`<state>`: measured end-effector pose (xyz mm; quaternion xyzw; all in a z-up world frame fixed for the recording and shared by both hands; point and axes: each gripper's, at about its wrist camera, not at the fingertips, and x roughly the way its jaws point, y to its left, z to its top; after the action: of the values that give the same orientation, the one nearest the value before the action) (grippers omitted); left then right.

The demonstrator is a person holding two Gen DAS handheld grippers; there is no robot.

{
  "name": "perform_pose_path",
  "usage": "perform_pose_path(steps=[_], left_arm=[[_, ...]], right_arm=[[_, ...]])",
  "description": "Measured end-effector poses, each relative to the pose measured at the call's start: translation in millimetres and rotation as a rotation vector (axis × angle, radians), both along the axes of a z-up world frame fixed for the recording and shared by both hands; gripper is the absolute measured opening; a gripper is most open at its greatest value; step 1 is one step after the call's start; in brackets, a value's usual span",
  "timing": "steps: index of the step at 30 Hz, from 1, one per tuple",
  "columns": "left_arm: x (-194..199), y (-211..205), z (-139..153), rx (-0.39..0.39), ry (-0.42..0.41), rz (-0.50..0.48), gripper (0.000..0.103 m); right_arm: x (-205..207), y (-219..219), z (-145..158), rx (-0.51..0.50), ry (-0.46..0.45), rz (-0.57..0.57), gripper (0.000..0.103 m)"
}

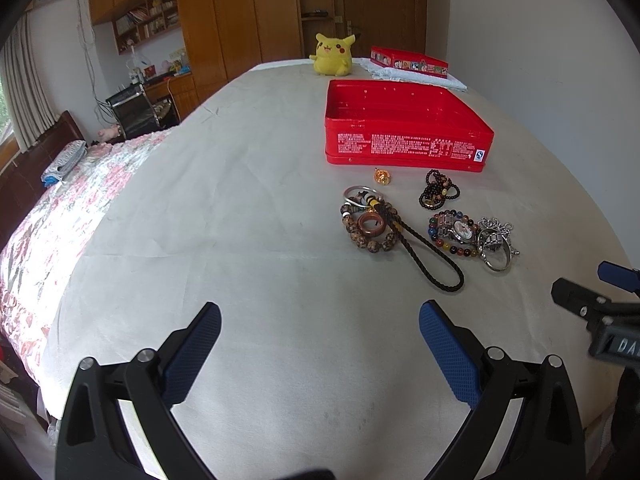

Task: Organize jewelry
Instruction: 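Grasp the gold pendant with the left tool while the right tool grasps the black bead necklace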

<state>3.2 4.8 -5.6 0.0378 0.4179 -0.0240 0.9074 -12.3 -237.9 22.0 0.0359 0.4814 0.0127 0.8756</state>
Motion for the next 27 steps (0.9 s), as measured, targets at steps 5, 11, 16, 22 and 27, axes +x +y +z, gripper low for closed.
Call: perform_pose_path(steps=[5, 11, 16, 22, 27], left_arm=[[10, 16, -2, -0.070, 0.030, -0.022, 0.099], [34, 28, 5, -0.136, 0.067, -0.022, 0.098], [69, 23, 14, -0.138, 0.089, -0.032, 0.091], [129, 17, 8, -0.100, 0.145, -0.011, 0.085], [175, 10, -12, -0.138, 0.231, -0.034, 0.073]], right_arm=[[19, -15, -1, 0.082, 0.053, 0.045, 0.100], [47, -23, 4, 0.227, 0.095, 0.127, 0.100], [78, -22, 18, 0.249, 0.056, 0.138, 0.100], [137, -19, 5, 0.302, 0.149, 0.142, 0.065], [173, -6, -22, 0.330, 0.248, 0.152, 0.059]])
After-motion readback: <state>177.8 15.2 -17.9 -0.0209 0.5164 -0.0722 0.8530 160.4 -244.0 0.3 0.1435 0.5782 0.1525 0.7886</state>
